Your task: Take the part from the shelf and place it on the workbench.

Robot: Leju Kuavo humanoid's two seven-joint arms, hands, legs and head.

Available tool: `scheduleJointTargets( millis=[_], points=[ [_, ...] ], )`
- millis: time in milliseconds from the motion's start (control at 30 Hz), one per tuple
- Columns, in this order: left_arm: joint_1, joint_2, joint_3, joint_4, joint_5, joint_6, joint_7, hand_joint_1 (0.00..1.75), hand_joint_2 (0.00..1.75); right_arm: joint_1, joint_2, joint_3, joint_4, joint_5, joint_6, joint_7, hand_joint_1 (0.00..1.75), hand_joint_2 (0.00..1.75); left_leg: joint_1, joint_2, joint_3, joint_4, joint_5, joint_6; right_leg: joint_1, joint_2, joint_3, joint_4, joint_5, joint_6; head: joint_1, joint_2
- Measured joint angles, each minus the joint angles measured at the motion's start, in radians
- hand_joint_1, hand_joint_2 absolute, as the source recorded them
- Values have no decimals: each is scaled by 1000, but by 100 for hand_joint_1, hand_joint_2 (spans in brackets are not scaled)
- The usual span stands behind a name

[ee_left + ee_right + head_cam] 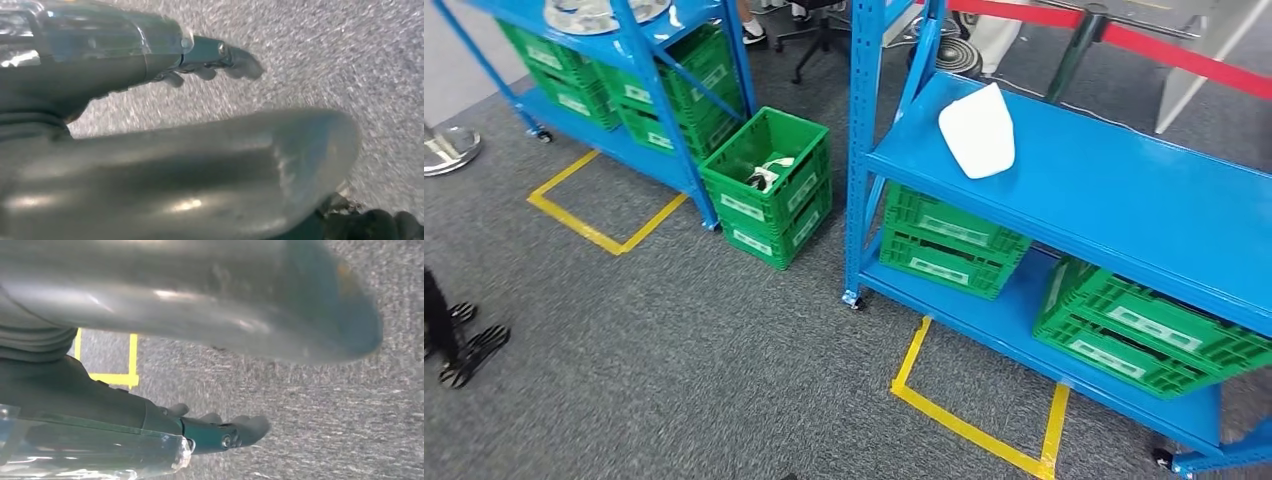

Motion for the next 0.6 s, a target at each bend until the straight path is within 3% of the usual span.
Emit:
scheduleJointTargets(
  millis=[33, 67, 100, 167, 233, 300, 333, 400, 467, 533, 600],
  points=[
    [1, 1, -1, 0, -1, 0, 2, 0, 0, -1, 0, 0, 0, 0, 0, 1, 0, 0, -1, -2, 5, -5, -8, 6, -3, 14, -4, 1, 0, 7, 0, 0],
    [2, 2, -2, 0, -1, -1, 3, 0, 0, 0, 0, 1, 0, 0, 0, 3, 0, 0, -2, 13, 9, -9, -10, 13, -6, 29, -7, -1, 1, 13, 1, 0],
    [2, 2, -4, 0, -2, -1, 4, 0, 0, 2, 1, 1, 0, 0, 0, 4, 0, 0, -2, 28, 14, -13, -11, 19, -6, 28, -9, 0, -1, 18, 2, 0],
    [3, 2, -5, 0, -3, -1, 6, 0, 0, 3, 2, 2, 0, -1, 0, 5, 0, 0, -2, 65, 25, -20, -15, 32, -3, -20, -32, 45, -24, 28, 6, 0],
    [6, 2, -5, 0, -4, -1, 8, 0, 0, 0, 2, 3, 1, -1, 0, 5, 0, 0, -5, 107, 35, -22, -24, 40, -1, -87, -93, 163, -75, 35, 11, 0],
    [9, 4, -5, 1, -4, -1, 9, 0, 0, 4, 4, 4, 1, -2, 0, 5, 0, 0, -9, 146, 45, -21, -35, 41, -2, -108, -149, 263, -101, 39, 13, 0],
    [9, 5, -5, 1, -4, -1, 9, 0, 0, 8, 4, 4, 2, -2, 0, 5, 0, 0, -10, 161, 51, -21, -40, 40, -3, -112, -154, 268, -87, 38, 13, 0],
    [6, 4, -5, 1, -4, -1, 9, 0, 0, 17, 3, 4, 3, -2, 0, 6, 0, 0, -12, 185, 66, -22, -51, 37, -1, -124, -109, 167, -15, 28, 14, 0],
    [3, 2, -5, 1, -4, 0, 9, 0, 0, 17, 1, 4, 3, -2, 0, 6, 0, 0, -16, 203, 75, -24, -60, 30, 10, -158, -55, 53, 27, 12, 14, 0],
    [1, -1, -5, 0, -4, 0, 9, 0, 0, 17, -1, 5, 3, -2, 0, 6, 0, 0, -17, 219, 79, -29, -64, 21, 22, -177, -38, 19, 22, -1, 13, 0],
    [0, -3, -5, 0, -4, 0, 9, 0, 0, 21, -3, 5, 3, -2, 0, 6, 0, 0, -16, 221, 89, -37, -68, 10, 22, -164, -32, 3, 23, -10, 13, 0]
  ],
)
